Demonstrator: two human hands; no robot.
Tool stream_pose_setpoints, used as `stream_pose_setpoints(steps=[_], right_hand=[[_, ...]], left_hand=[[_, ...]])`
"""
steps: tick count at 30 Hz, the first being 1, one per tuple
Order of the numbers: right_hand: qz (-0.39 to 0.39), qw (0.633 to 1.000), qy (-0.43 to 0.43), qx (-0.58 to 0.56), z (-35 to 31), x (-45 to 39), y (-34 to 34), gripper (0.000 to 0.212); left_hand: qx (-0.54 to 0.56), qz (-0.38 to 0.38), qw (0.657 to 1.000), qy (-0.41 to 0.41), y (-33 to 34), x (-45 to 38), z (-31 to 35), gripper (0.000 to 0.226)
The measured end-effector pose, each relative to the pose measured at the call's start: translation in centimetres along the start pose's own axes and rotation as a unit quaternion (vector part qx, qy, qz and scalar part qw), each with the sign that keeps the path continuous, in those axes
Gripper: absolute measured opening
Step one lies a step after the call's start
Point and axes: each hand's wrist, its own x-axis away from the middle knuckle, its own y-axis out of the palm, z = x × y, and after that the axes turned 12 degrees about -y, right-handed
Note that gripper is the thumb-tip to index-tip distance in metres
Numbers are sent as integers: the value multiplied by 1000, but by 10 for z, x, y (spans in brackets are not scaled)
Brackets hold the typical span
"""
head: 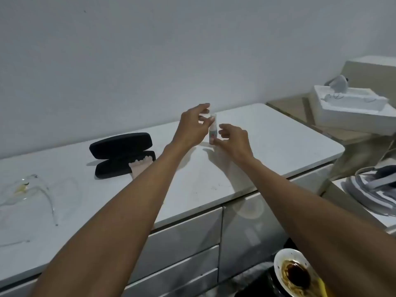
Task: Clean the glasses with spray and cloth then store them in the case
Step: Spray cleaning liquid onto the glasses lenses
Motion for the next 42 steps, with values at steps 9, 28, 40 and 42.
stream_pose_setpoints(steps=[9, 28, 40, 42], right_hand=[[11, 998, -7, -60, -1, -5, 8, 19], [16, 999, 3, -37, 4, -14, 10, 23], [27, 999, 5, -24, 2, -10, 13, 26], [28, 999, 6, -22, 1, -9, 14, 28]], left_hand=[[-6, 17, 1000, 10, 6, -6, 1, 17], [138, 92, 981, -96, 1, -18, -2, 24], [75, 23, 982, -171, 10, 16, -57, 20], [18, 20, 988, -152, 11, 17, -58, 20]])
